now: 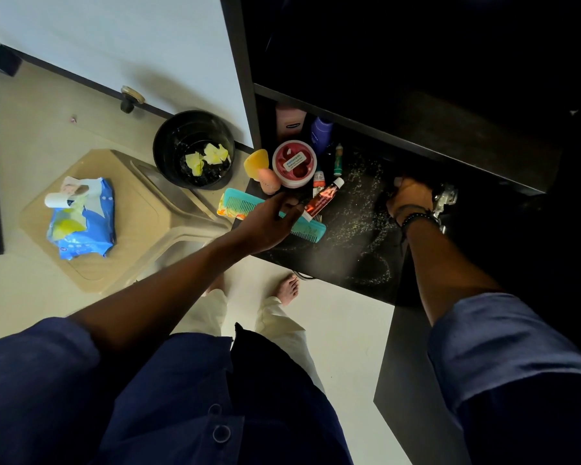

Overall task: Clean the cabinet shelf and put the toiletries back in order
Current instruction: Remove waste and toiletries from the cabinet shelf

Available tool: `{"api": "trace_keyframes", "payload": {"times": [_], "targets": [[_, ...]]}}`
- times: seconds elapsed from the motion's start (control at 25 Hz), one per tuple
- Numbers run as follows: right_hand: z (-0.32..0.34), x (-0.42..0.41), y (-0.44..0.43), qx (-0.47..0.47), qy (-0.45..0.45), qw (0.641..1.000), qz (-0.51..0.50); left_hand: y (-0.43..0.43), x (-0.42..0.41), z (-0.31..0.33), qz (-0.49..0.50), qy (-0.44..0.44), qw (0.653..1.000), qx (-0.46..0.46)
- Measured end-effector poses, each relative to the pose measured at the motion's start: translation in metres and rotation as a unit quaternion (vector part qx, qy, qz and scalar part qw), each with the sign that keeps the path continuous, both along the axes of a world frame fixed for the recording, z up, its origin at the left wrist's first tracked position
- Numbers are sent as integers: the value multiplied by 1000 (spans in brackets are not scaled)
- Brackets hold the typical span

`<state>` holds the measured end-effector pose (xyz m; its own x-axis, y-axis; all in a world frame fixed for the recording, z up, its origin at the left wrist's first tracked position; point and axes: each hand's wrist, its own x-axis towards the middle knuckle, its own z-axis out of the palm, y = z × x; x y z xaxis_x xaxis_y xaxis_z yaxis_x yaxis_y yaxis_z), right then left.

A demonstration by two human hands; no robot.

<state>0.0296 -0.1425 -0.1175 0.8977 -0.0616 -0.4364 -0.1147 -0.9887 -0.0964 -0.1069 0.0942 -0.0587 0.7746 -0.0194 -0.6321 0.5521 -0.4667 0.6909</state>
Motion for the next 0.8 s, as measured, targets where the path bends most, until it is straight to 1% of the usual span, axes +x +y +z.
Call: {"api": "trace_keyframes", "payload": {"times": [0.16,0.32,0.36,0.44,0.48,0.52,0.68,0.8], "targets": [[-6,-2,-1,25,-43,999,10,1,0,1,7,-1,1000,0],[-2,-6,24,133,-102,986,-9,-2,1,2,8,-1,1000,0],[3,-8,34,176,-126,976,-24,-2,2,2,8,1,1000,-1],[11,-16,55,294,-164,940,-60,-4,2,2,9,1,1000,-2],[15,-21,65,341,-172,921,-76,-4,1,2,7,-2,1000,2],[16,-27,74,367,-176,909,-87,-5,0,1,6,-6,1000,5],[0,-51,97,397,-175,894,-111,-4,-4,1,6,-10,1000,5],[-9,-60,101,397,-127,903,-104,-2,-7,-2,-2,-12,1000,17]]}}
